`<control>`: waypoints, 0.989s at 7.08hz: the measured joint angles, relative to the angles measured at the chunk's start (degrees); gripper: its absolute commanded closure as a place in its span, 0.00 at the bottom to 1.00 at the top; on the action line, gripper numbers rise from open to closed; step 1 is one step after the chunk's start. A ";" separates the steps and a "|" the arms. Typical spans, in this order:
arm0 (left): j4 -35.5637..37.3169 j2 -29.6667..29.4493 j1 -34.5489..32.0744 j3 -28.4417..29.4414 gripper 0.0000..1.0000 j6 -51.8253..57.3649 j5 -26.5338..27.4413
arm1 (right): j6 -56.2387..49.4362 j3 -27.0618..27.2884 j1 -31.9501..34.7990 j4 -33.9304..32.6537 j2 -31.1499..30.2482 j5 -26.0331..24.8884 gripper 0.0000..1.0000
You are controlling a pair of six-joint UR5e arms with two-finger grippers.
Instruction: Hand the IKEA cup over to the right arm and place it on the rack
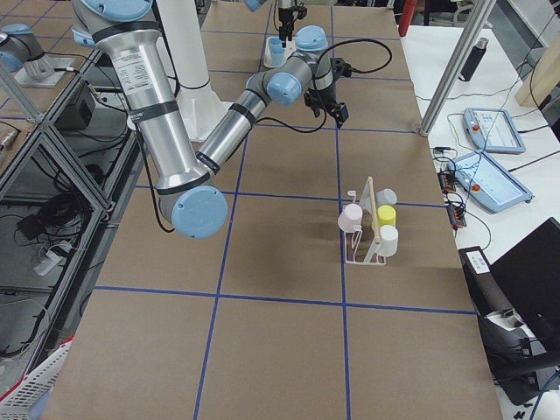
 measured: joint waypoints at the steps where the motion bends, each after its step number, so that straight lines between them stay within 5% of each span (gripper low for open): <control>1: 0.00 0.27 1.40 -0.05 0.15 0.16 1.33 | 0.21 -0.02 -0.05 0.04 0.01 -0.03 0.01; 4: 0.06 1.53 2.16 -0.02 0.21 1.62 2.20 | 0.14 -0.11 -0.09 0.12 0.10 -0.20 0.01; 5: 0.03 2.17 2.16 -0.07 0.33 2.98 2.18 | 0.06 -0.15 -0.09 0.14 0.11 -0.26 0.01; 7: 0.01 2.81 2.26 -0.15 0.95 4.05 2.01 | -0.04 -0.19 -0.09 0.15 0.11 -0.32 0.01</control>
